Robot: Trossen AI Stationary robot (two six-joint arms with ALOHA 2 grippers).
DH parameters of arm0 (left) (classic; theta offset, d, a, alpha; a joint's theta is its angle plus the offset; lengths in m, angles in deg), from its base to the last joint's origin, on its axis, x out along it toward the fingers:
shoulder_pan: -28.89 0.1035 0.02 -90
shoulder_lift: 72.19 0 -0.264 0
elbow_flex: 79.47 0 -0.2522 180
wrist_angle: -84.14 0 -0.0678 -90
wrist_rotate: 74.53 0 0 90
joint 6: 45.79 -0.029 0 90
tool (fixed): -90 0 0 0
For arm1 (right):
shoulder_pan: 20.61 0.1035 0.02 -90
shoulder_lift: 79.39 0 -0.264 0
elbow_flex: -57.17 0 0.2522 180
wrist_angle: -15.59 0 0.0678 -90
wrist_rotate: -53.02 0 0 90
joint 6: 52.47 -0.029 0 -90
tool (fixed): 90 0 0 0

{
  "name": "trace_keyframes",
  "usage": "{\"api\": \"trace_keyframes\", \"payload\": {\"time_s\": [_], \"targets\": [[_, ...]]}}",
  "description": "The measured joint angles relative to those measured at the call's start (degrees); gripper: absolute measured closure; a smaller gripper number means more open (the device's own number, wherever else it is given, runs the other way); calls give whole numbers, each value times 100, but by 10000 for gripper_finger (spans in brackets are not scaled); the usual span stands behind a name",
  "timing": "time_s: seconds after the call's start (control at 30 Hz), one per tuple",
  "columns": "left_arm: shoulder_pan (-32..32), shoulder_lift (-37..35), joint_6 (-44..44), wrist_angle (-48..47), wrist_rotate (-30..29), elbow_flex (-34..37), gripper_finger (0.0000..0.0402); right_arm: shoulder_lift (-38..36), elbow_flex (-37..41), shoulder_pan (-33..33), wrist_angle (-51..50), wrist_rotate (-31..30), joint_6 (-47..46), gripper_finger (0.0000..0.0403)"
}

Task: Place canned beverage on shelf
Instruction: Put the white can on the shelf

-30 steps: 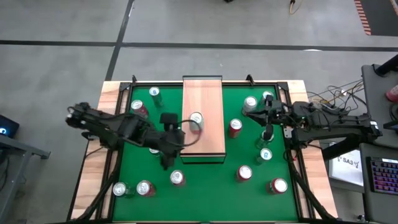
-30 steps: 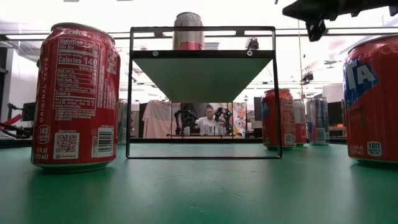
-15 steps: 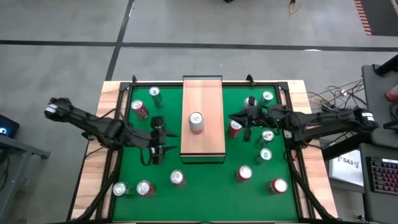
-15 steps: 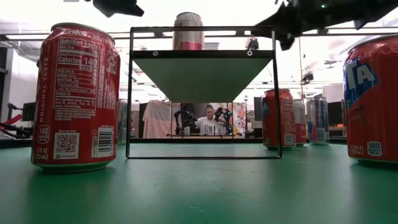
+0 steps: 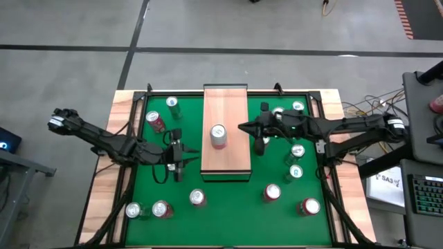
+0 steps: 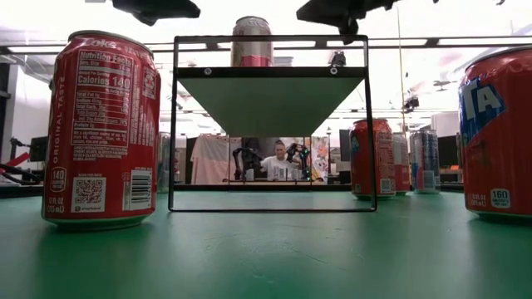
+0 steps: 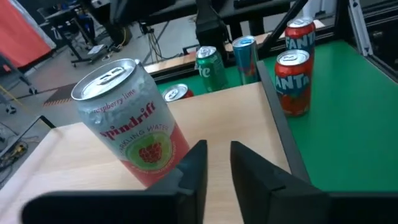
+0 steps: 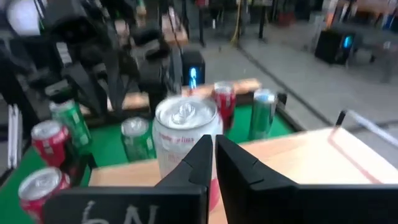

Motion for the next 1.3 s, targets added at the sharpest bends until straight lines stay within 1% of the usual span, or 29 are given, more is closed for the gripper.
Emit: {"api": "trace_keyframes", "payload": {"time_s": [0.23, 0.4, 0.5, 0.7, 0.93, 1.3], "targets": [[0, -2, -66, 595, -17, 263, 397, 735, -1339, 257, -1770, 4, -167, 390], [-2, 4, -12, 580, -17, 269, 398, 1239, -1986, 429, -2703, 3, -220, 390], [-4, -30, -10, 394, -18, 223, 398, 1460, -2294, 517, -3131, 5, -296, 390], [-4, -143, -164, 30, -24, 73, 398, 1735, -2392, 662, -3169, -5, -329, 390], [-2, -615, -706, -177, -29, 160, 400, 2061, -2390, 688, -2944, -150, -447, 390], [-2, -1333, -1002, -281, -28, 297, 401, 2126, -2392, 689, -2875, -455, -1003, 390]]}}
